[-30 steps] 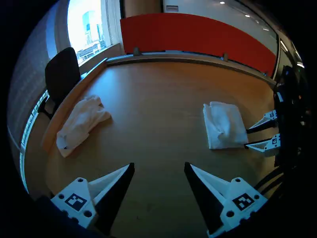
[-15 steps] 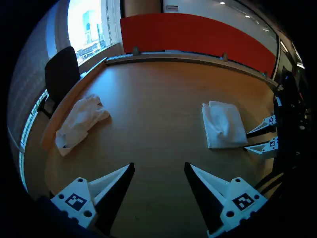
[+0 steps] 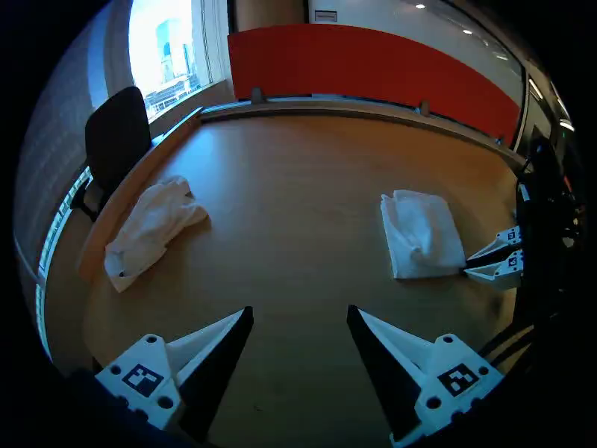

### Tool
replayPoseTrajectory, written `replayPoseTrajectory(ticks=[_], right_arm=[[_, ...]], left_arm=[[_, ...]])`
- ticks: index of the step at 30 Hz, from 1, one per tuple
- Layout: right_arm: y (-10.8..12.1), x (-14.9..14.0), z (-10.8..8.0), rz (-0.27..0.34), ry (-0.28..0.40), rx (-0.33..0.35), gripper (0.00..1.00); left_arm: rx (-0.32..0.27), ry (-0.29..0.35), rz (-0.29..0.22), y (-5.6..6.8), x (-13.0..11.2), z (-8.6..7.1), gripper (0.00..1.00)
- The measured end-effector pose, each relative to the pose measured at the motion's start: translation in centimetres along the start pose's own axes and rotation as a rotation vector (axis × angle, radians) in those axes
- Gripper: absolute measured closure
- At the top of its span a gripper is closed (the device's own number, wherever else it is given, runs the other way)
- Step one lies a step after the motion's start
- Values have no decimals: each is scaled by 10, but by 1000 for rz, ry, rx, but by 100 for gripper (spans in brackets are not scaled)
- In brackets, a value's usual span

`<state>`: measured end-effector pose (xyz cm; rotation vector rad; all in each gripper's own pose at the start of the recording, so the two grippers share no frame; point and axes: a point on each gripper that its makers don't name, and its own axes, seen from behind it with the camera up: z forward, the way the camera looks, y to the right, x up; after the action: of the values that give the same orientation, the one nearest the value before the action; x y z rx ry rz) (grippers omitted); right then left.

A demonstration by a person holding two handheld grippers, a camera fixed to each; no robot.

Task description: Fold towel

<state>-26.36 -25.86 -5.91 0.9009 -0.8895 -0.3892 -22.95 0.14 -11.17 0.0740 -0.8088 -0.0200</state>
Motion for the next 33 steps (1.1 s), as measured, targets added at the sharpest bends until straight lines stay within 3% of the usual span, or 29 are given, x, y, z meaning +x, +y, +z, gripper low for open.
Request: replayPoseTrajectory(ticks=[14,27,33], right_arm=[[6,20,-13,-15,48,-15,94],[25,104,-59,-80,176,-35,94],[34,138,-80,-102,203,-32,94]], left_arm=[[-9,-2,6,3,-1,0,6],[-22,23,9,6,14,-3,7],[-28,35,10,8,22,-4,7]])
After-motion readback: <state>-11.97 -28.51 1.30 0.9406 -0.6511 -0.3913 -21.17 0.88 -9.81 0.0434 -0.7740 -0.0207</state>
